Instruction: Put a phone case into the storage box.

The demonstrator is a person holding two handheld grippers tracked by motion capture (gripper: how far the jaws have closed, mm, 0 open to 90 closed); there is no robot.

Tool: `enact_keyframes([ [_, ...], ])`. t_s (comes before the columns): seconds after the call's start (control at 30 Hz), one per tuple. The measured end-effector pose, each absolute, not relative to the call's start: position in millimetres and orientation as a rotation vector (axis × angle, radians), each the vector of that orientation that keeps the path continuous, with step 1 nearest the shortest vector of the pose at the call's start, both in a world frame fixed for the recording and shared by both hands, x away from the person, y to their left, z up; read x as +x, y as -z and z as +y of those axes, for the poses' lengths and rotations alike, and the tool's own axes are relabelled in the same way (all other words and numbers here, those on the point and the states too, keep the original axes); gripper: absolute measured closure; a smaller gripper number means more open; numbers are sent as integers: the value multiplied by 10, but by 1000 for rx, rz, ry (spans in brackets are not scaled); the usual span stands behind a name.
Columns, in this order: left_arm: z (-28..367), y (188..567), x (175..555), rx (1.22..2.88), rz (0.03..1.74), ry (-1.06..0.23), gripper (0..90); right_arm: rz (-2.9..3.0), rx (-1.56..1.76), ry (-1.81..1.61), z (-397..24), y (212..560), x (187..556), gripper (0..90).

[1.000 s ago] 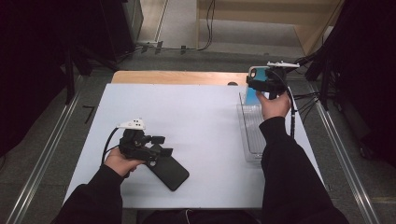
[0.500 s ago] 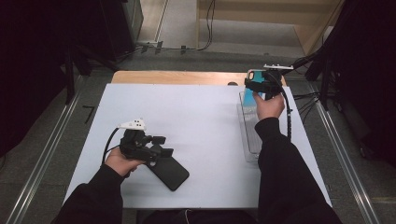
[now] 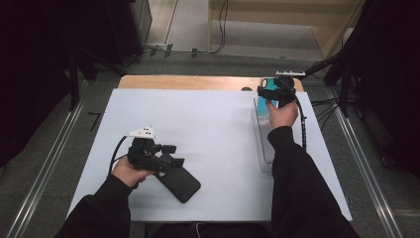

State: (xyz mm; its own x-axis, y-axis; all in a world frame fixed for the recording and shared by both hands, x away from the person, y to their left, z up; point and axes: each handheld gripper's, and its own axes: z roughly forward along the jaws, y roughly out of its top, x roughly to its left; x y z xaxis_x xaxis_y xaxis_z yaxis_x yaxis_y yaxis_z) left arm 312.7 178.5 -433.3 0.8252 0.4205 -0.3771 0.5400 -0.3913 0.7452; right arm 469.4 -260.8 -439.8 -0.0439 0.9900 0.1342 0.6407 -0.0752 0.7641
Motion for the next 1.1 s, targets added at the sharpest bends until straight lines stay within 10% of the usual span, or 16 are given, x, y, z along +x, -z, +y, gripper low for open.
enact_keyframes([
  [1.1, 1774, 4339, 3131, 2038, 707, 155, 300, 1714, 1778, -931, -2587, 4480, 4666, 137],
])
